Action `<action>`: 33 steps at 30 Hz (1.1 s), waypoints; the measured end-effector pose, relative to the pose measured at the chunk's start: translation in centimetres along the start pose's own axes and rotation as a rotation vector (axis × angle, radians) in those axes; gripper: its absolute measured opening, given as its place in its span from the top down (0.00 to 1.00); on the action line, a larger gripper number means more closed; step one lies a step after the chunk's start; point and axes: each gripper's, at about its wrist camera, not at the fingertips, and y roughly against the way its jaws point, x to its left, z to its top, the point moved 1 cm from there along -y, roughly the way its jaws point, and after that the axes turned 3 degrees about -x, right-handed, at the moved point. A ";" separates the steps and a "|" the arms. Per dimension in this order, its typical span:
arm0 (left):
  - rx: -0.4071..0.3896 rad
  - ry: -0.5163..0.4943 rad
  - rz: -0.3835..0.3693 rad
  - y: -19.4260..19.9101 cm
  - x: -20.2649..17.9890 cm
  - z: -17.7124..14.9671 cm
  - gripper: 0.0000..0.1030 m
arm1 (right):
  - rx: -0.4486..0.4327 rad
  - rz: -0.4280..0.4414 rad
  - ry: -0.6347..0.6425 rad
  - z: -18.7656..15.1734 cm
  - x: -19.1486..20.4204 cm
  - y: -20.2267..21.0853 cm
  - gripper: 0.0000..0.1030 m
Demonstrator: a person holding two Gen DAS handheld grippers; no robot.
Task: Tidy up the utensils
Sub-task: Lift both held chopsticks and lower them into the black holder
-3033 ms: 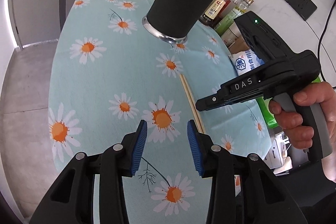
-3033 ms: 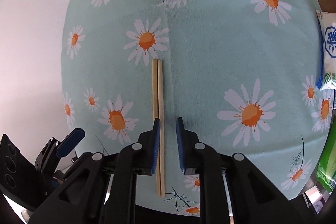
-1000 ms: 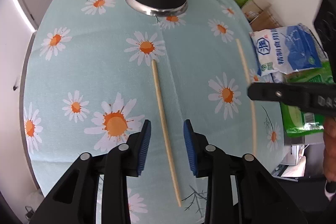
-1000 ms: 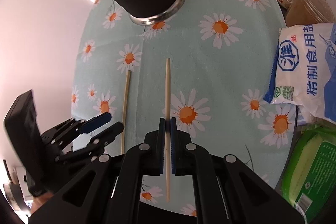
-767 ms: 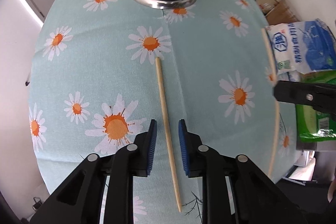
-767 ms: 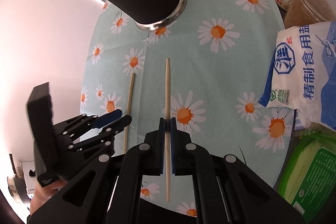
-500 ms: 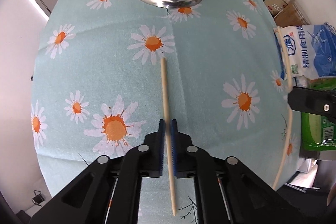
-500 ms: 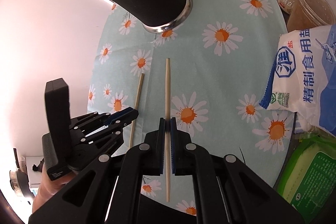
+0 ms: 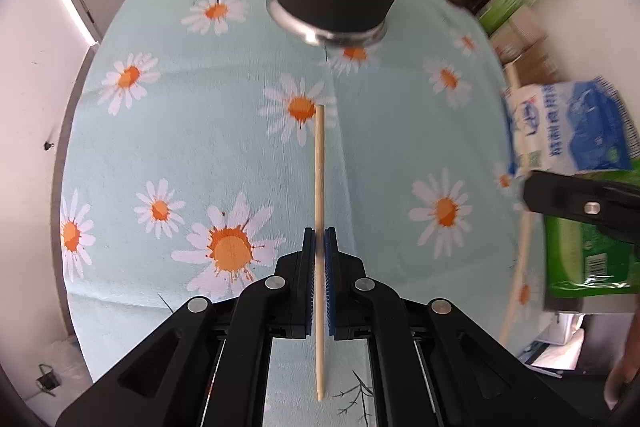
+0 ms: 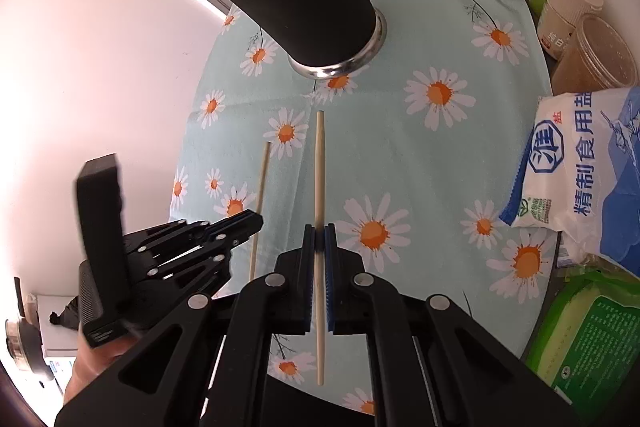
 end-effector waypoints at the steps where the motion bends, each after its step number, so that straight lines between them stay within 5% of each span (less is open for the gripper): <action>1: -0.011 -0.001 -0.013 0.4 0.1 -0.1 0.96 | -0.005 0.006 0.002 0.1 0.3 -0.1 0.95; 18: -0.257 -0.069 -0.234 9.1 2.9 3.4 0.97 | -0.199 0.084 0.013 1.7 5.8 -0.2 0.95; 33: -0.396 -0.203 -0.353 13.6 3.7 7.2 0.97 | -0.514 0.125 0.017 2.4 7.8 4.5 0.95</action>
